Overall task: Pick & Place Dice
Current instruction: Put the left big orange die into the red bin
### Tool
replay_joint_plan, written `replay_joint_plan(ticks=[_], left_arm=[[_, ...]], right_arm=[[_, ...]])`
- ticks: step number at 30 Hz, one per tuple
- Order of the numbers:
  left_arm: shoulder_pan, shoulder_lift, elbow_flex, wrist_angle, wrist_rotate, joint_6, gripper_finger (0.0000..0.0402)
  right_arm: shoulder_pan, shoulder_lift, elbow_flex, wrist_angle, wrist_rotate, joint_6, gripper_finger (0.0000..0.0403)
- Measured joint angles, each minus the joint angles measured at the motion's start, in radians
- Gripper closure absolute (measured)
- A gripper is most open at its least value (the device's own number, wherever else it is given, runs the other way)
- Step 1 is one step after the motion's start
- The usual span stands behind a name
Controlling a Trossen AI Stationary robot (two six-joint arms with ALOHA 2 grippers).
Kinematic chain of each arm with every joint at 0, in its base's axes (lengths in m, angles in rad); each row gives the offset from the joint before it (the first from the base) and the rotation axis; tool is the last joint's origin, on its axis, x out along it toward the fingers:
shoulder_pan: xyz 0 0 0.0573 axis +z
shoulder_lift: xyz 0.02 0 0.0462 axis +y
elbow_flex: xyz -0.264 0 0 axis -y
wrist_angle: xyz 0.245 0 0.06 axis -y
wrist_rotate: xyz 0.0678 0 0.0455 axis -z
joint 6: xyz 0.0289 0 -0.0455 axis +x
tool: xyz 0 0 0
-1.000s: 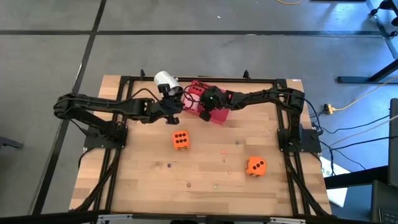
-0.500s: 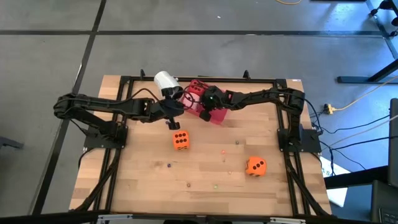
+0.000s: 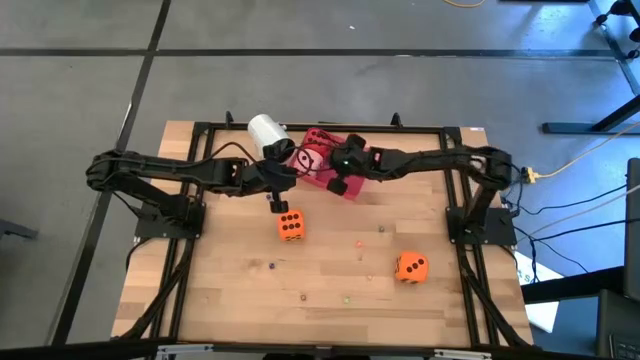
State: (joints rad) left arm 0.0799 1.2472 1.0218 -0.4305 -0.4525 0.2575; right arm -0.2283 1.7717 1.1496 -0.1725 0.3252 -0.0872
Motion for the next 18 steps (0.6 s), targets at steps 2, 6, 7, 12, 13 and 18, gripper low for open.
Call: replay_joint_plan(ticks=[2,6,7,12,13,18], left_arm=[[0.000,0.000,0.000,-0.001,-0.021,-0.011,0.0398],[0.000,0.000,0.000,-0.057,-0.041,0.015,0.0393],[0.000,0.000,0.000,-0.077,-0.046,0.039,0.0391],[0.000,0.006,0.000,-0.104,-0.034,0.051,0.0365],[0.001,0.006,0.000,-0.105,-0.014,0.051,0.0356],[0.014,0.012,0.000,-0.090,0.079,-0.025,0.0302]], right_arm=[[0.008,-0.070,0.000,-0.050,0.000,0.000,0.0401],[0.009,-0.214,0.000,-0.111,0.000,0.001,0.0401],[0.009,-0.251,0.001,-0.124,0.000,0.001,0.0401],[0.010,-0.372,0.001,-0.166,-0.001,0.007,0.0401],[0.010,-0.384,0.001,-0.179,0.000,0.018,0.0401],[0.010,-0.391,0.000,-0.231,-0.009,0.142,0.0401]])
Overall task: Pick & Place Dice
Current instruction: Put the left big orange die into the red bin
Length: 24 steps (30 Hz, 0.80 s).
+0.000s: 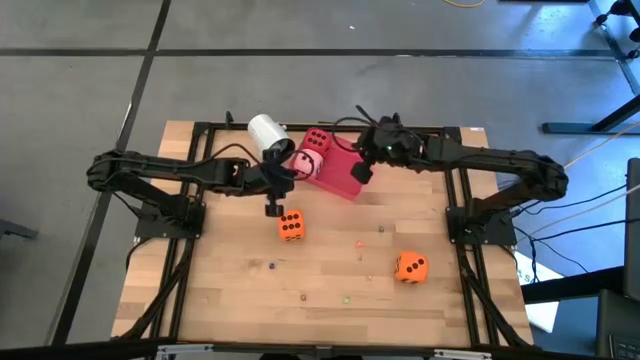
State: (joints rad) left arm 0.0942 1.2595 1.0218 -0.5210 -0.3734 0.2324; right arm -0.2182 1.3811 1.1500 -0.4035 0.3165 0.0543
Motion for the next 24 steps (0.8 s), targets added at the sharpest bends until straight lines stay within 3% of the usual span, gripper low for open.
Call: replay_joint_plan(ticks=[11,14,18,24], left_arm=[[0.039,0.106,0.000,0.011,0.036,-0.057,0.0196],[0.040,0.137,0.000,0.039,0.050,-0.076,0.0181],[0.040,0.155,0.000,0.069,0.157,-0.021,0.0170],[0.039,0.156,0.016,0.114,0.154,-0.014,0.0166]], right_arm=[[0.071,0.032,0.000,-0.032,-0.041,0.077,0.0401],[0.085,0.020,0.000,-0.036,-0.038,0.056,0.0401],[0.097,-0.007,0.000,-0.085,-0.040,0.039,0.0401],[0.099,-0.075,0.000,-0.190,-0.033,0.042,0.0401]])
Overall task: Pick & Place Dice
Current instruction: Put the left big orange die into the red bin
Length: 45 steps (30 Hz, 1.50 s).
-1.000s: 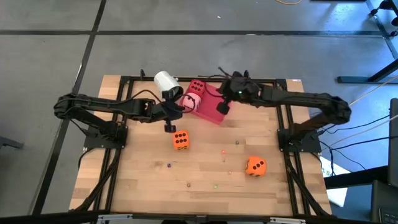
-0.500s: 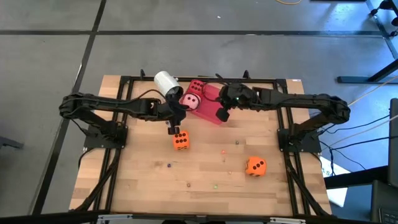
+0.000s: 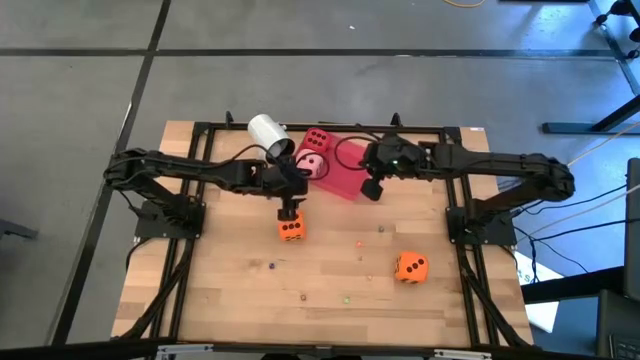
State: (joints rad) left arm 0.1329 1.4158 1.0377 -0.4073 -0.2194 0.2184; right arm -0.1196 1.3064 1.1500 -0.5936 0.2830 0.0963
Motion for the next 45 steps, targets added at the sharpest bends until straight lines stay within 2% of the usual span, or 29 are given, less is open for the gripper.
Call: replay_joint_plan(ticks=[3,8,12,18,20,25,32,39,45], left_arm=[[0.000,-0.001,0.014,0.004,-0.062,0.003,0.0166],[0.000,-0.001,0.018,0.000,-0.237,0.044,0.0168],[0.000,-0.001,0.018,-0.012,-0.302,0.053,0.0168],[0.000,-0.001,0.018,-0.005,-0.240,0.103,0.0170],[0.000,-0.001,0.018,0.000,-0.229,0.144,0.0171],[0.000,-0.001,0.018,0.009,-0.224,0.197,0.0171],[0.000,-0.001,0.019,0.082,-0.177,0.159,0.0171],[0.001,-0.001,0.019,0.084,-0.138,0.086,0.0167],[0.013,-0.001,0.019,0.056,-0.120,-0.019,0.0139]], right_arm=[[0.000,-0.052,0.000,-0.032,0.062,0.024,0.0401],[0.000,-0.134,-0.003,-0.162,0.155,0.055,0.0401],[0.000,-0.203,-0.101,-0.133,0.173,0.119,0.0401],[0.000,-0.313,-0.373,0.083,0.194,0.172,0.0401],[-0.004,-0.336,-0.418,0.140,0.187,0.136,0.0401],[-0.039,-0.369,-0.402,0.157,0.203,0.121,0.0401],[-0.043,-0.362,-0.390,0.174,0.164,0.086,0.0401],[-0.043,-0.356,-0.391,0.176,0.144,0.079,0.0401],[-0.043,-0.355,-0.391,0.175,0.143,0.080,0.0401]])
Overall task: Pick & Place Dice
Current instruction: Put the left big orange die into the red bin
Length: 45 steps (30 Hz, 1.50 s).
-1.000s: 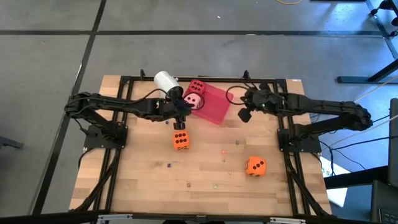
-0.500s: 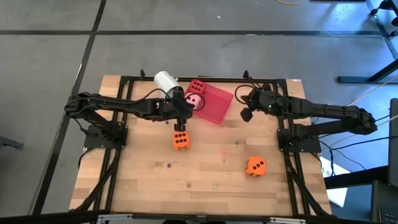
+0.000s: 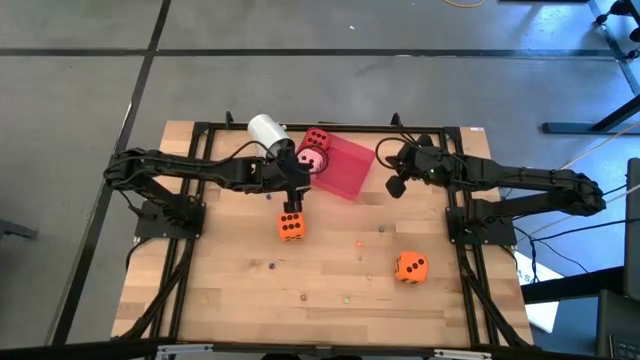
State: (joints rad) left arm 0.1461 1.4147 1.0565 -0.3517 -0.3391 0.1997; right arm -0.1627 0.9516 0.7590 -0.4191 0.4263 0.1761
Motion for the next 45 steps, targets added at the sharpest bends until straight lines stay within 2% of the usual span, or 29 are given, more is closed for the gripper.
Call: replay_joint_plan(ticks=[6,14,17,21,30,36,42,45], left_arm=[[0.023,0.000,0.000,-0.030,0.001,-0.053,0.0091],[0.034,0.000,0.000,-0.086,0.129,-0.078,0.0044],[0.029,0.000,0.000,-0.102,0.135,-0.084,0.0035],[0.025,0.000,0.000,-0.105,0.197,-0.089,0.0029],[0.018,0.001,0.000,-0.130,0.429,-0.240,0.0029],[-0.023,0.001,0.000,-0.136,0.409,-0.294,0.0029],[-0.072,0.001,0.000,-0.146,0.222,-0.191,0.0029],[-0.086,0.001,0.000,-0.141,0.177,-0.180,0.0029]], right_arm=[[0.000,0.000,0.000,0.000,0.000,0.025,0.0401],[0.000,0.000,0.000,0.000,0.000,0.025,0.0401],[0.000,0.000,0.000,0.000,0.000,0.025,0.0401],[0.000,0.000,0.000,0.000,0.000,0.025,0.0401],[0.000,0.000,0.000,-0.001,-0.024,0.027,0.0401],[0.000,0.000,0.000,-0.001,-0.026,0.029,0.0401],[0.000,0.000,0.000,-0.001,-0.026,0.029,0.0401],[0.000,0.000,0.000,-0.001,-0.026,0.029,0.0401]])
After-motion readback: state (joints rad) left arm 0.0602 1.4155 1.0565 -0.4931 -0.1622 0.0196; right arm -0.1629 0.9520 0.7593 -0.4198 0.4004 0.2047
